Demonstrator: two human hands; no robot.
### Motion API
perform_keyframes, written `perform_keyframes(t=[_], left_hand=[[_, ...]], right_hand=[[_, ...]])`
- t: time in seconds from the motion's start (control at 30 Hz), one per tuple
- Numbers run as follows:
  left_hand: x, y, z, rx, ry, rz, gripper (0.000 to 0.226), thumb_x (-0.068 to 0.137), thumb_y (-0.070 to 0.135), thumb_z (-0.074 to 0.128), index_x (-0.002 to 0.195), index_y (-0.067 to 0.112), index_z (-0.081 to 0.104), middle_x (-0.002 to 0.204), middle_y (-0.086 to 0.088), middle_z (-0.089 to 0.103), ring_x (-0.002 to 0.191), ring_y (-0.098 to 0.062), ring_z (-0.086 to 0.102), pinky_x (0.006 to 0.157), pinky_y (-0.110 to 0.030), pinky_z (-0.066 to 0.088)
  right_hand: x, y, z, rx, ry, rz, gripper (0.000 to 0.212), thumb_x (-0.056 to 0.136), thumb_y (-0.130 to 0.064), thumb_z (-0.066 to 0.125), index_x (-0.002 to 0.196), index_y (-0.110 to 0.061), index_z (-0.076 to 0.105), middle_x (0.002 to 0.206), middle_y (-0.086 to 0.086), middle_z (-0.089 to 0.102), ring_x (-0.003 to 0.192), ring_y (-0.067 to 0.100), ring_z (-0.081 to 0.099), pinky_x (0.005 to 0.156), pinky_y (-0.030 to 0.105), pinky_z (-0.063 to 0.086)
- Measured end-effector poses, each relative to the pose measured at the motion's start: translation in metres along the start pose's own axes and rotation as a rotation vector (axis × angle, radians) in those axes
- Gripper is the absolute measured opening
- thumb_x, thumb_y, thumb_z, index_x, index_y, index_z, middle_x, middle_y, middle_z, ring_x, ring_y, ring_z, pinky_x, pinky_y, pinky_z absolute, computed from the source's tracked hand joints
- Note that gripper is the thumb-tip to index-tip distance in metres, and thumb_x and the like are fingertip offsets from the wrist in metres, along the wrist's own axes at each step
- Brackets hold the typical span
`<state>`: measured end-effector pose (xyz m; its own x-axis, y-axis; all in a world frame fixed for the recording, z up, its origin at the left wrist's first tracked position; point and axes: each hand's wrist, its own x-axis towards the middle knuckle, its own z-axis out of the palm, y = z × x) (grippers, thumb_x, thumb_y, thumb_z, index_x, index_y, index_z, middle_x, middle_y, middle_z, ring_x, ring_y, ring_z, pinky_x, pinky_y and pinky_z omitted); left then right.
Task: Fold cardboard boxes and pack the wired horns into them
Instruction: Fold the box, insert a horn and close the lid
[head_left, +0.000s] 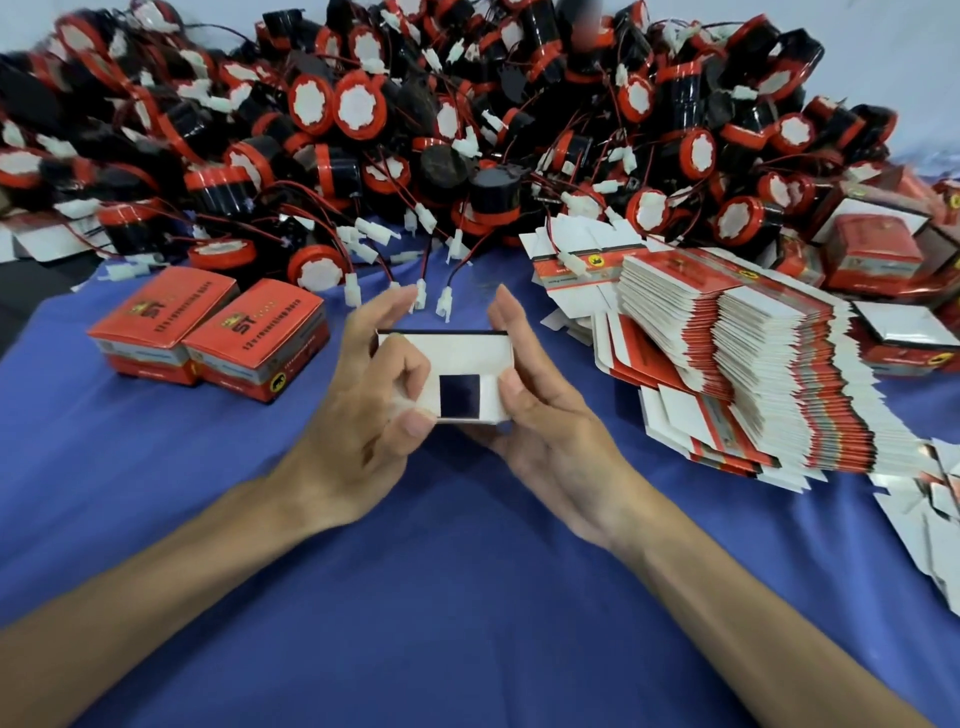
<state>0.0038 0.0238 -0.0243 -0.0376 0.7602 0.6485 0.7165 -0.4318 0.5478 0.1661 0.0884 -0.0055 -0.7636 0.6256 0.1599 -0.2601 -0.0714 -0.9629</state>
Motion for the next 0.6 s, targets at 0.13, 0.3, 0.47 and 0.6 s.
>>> perform_keyframes(t=[0.13, 0.3, 0.47, 0.6], left_hand=[[0.001, -0.004, -0.004, -0.082, -0.101, -0.035, 0.041, 0.095, 0.064, 0.026, 0.089, 0.024, 0.035, 0.132, -0.011, 0.034, 0.130, -0.010, 0.034, 0.096, -0.013, 0.030], [-0.003, -0.008, -0.001, -0.086, -0.097, 0.001, 0.035, 0.095, 0.064, 0.033, 0.086, 0.030, 0.035, 0.125, -0.004, 0.034, 0.122, -0.001, 0.035, 0.099, -0.013, 0.030], [-0.002, -0.008, 0.002, -0.014, -0.101, 0.048, 0.038, 0.083, 0.049, 0.063, 0.091, 0.023, 0.036, 0.127, 0.000, 0.029, 0.128, -0.012, 0.035, 0.104, -0.025, 0.037], [-0.003, -0.008, 0.002, -0.016, -0.019, 0.040, 0.036, 0.086, 0.053, 0.059, 0.090, 0.025, 0.036, 0.126, 0.007, 0.028, 0.124, 0.006, 0.032, 0.098, -0.013, 0.034]], right_hand=[[0.001, 0.005, 0.002, -0.035, 0.063, -0.007, 0.055, 0.095, -0.021, 0.045, 0.140, -0.045, 0.025, 0.107, -0.037, 0.061, 0.119, 0.013, 0.056, 0.094, 0.035, 0.053], [0.003, 0.011, -0.001, -0.102, 0.171, 0.019, 0.053, 0.100, -0.006, 0.044, 0.136, -0.043, 0.035, 0.113, -0.017, 0.062, 0.101, 0.000, 0.060, 0.082, 0.027, 0.055], [0.002, 0.013, 0.003, -0.192, 0.266, -0.033, 0.052, 0.099, -0.005, 0.047, 0.139, -0.036, 0.037, 0.115, -0.006, 0.064, 0.102, 0.006, 0.059, 0.086, 0.032, 0.056], [0.002, 0.012, 0.008, -0.201, 0.313, -0.086, 0.046, 0.098, -0.010, 0.050, 0.133, -0.038, 0.041, 0.113, 0.002, 0.066, 0.097, 0.008, 0.063, 0.073, 0.025, 0.057]])
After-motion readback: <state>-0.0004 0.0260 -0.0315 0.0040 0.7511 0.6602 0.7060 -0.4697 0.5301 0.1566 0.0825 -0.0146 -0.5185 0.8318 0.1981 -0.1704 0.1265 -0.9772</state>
